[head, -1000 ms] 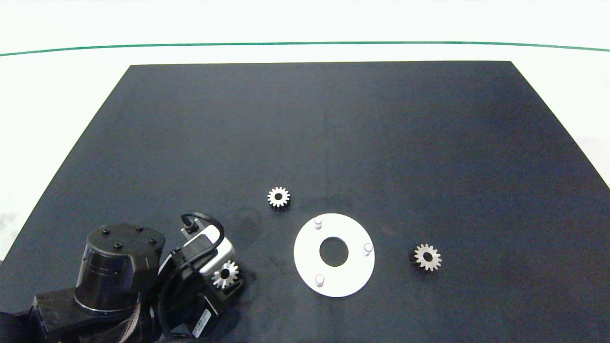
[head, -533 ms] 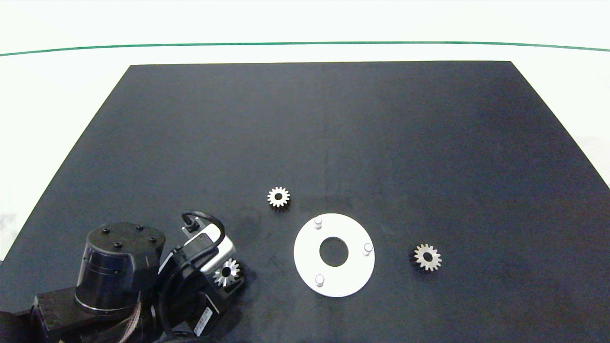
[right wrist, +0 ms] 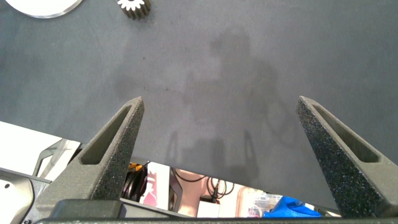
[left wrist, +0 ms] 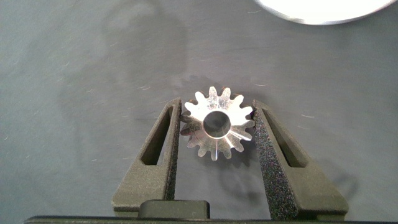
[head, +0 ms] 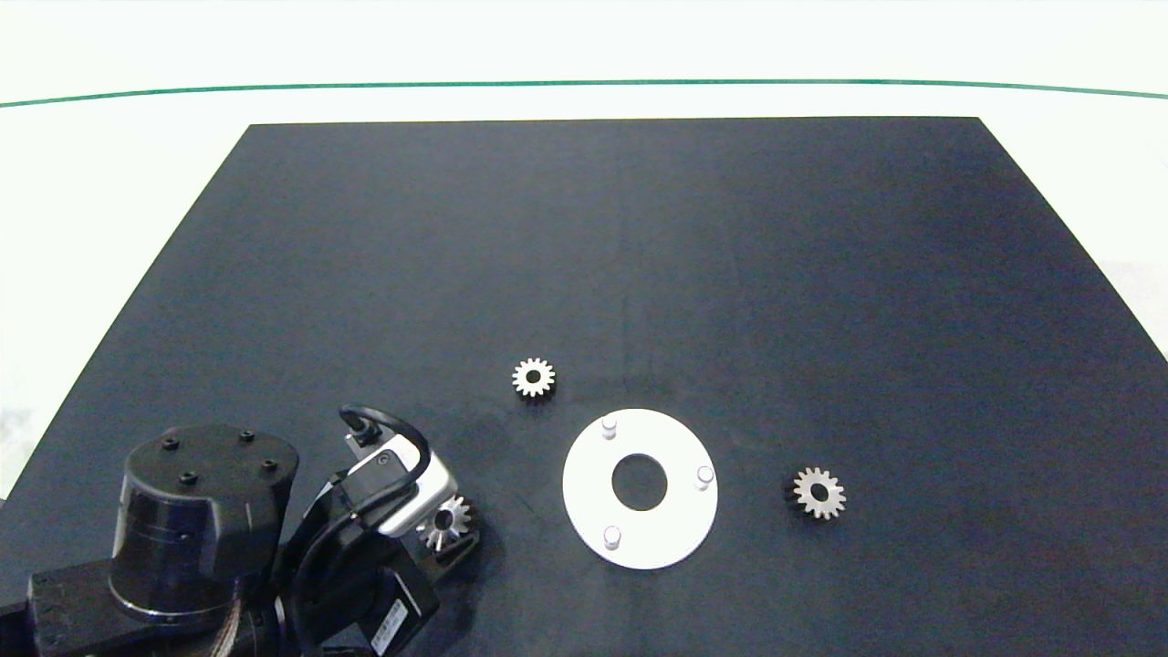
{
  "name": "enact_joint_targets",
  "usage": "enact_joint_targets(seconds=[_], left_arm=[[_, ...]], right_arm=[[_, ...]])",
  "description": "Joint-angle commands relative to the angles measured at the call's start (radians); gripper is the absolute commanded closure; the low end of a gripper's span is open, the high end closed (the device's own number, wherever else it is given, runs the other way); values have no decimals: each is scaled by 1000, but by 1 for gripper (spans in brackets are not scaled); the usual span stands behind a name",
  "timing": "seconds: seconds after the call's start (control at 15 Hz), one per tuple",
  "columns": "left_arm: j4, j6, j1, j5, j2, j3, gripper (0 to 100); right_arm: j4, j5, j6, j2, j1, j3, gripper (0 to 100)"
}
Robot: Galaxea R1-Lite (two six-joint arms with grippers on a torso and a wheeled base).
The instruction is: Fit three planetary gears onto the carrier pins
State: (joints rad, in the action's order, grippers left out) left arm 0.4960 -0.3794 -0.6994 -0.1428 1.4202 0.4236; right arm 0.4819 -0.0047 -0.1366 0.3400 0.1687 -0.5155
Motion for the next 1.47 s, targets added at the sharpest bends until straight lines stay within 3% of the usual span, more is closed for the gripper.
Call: enact_joint_targets(seconds=[0.07, 0.33, 0.4, 0.93, 1.47], left_arm=[[-65, -3, -66, -6, -33, 66, 87], [-300, -3, -173, -67, -27, 251, 87], [-316, -3, -187, -75, -23, 270, 87], [-329, -3, -296, -116, 72, 320, 87], [-369, -7, -350, -120, 157, 411, 87]], right_arm=[[3, 0, -1, -9, 0, 0, 0], [1, -3, -1, -15, 0, -17, 0], [1, -3, 0, -15, 0, -18, 0], [1, -5, -1, -13, -2, -54, 0], [1, -5, -3, -12, 0, -54, 0]])
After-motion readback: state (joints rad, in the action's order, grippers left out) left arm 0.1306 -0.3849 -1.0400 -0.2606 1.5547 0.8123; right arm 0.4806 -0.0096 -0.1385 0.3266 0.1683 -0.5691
